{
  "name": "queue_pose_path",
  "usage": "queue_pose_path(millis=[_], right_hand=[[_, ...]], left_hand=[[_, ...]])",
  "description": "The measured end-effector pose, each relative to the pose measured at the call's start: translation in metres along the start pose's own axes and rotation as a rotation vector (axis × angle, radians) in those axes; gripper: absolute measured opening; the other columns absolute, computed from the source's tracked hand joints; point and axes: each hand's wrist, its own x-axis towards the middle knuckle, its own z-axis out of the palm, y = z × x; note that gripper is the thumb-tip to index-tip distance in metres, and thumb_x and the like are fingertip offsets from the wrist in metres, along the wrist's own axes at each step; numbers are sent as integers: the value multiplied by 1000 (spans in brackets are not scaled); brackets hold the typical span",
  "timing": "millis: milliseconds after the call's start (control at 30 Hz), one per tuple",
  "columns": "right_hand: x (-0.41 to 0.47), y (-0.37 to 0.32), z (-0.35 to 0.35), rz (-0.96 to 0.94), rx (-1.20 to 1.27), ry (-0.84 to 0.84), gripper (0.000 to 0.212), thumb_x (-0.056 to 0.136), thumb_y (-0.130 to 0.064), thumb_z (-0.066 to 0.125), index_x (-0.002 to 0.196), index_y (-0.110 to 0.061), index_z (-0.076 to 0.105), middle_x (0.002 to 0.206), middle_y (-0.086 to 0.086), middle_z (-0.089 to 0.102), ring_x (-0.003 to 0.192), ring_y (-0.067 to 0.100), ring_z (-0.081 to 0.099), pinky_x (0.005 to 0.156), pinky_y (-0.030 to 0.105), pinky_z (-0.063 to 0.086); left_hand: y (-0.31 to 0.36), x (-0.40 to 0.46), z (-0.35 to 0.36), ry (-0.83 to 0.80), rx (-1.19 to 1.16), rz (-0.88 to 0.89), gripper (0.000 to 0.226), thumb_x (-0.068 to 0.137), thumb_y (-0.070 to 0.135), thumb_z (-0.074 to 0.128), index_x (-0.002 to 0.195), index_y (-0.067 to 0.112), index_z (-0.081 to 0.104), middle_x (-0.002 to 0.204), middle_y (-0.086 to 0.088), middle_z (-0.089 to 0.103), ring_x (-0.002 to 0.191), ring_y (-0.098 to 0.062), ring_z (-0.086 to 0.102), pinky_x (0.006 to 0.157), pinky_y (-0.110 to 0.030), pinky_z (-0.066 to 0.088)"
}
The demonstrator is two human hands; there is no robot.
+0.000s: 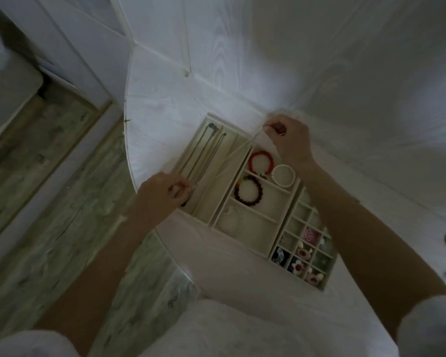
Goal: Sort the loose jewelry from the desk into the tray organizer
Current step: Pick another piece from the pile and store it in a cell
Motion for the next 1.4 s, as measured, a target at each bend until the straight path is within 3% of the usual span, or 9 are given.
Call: queue_pose_path(millis=[100, 233, 367, 500, 600, 700, 933, 1100, 1400], right_hand=[[12, 1, 12, -33, 5, -69, 7, 83, -7, 67, 88, -5, 70, 83, 0, 65, 70, -1, 54, 68, 3, 39], [17, 7, 26, -75, -31, -169, 9, 79, -5, 70, 88, -3, 72, 82, 1, 65, 66, -11, 56, 68, 2, 40], [19, 15, 37, -59, -84, -240, 8, 80, -8, 71, 87, -5, 71, 85, 6, 68, 77, 8, 59, 71, 4, 42], [20, 15, 41, -92, -144, -242, 7, 80, -4, 68, 87, -5, 71, 86, 8, 69, 77, 9, 57, 70, 4, 42], [20, 14, 42, -155, -224, -271, 12, 80, 2, 66, 89, -4, 71, 92, 15, 68, 80, 12, 55, 74, 22, 47], [17, 15, 44, -242, -282, -270, 19, 80, 3, 63, 95, -6, 71, 102, 14, 61, 84, 13, 50, 70, 17, 38], [4, 11, 45, -556, -593, -318, 24, 85, -27, 54, 87, -17, 76, 119, 11, 55, 100, 33, 48, 80, 37, 37], [0, 21, 38, -637, -719, -350, 34, 90, -37, 45, 89, -23, 75, 136, 2, 48, 107, 27, 42, 82, 37, 30], [1, 23, 37, -671, -636, -316, 33, 92, -35, 48, 83, -17, 74, 127, 3, 56, 108, 26, 42, 80, 34, 28]], left_hand=[[4, -25, 15, 124, -4, 1, 21, 78, 30, 59, 81, 15, 73, 67, 12, 57, 66, 0, 45, 58, -19, 42], [13, -56, 43, 157, 48, -28, 25, 81, 31, 53, 83, 18, 74, 77, 6, 70, 76, -9, 55, 65, -22, 46], [14, -71, 58, 149, 119, -78, 24, 84, 31, 53, 83, 19, 73, 79, 5, 70, 74, -17, 59, 57, -31, 53], [17, -69, 57, 153, 115, -116, 28, 86, 33, 51, 85, 18, 74, 82, 1, 65, 75, -18, 59, 53, -30, 52], [19, -68, 60, 145, 143, -122, 32, 88, 35, 48, 86, 17, 75, 83, 0, 63, 75, -18, 59, 52, -28, 50], [22, -68, 61, 140, 208, -97, 35, 91, 35, 46, 89, 16, 76, 82, -2, 62, 74, -20, 58, 51, -26, 46], [23, -64, 63, 131, 296, -41, 35, 92, 32, 45, 87, 12, 74, 79, -7, 54, 71, -22, 52, 53, -25, 37], [25, -62, 65, 134, 316, -49, 33, 90, 32, 48, 82, 13, 75, 75, -6, 49, 69, -23, 49, 60, -32, 38], [31, -63, 62, 107, 317, -61, 32, 90, 30, 47, 85, 12, 73, 82, -7, 55, 77, -24, 53, 63, -33, 40]])
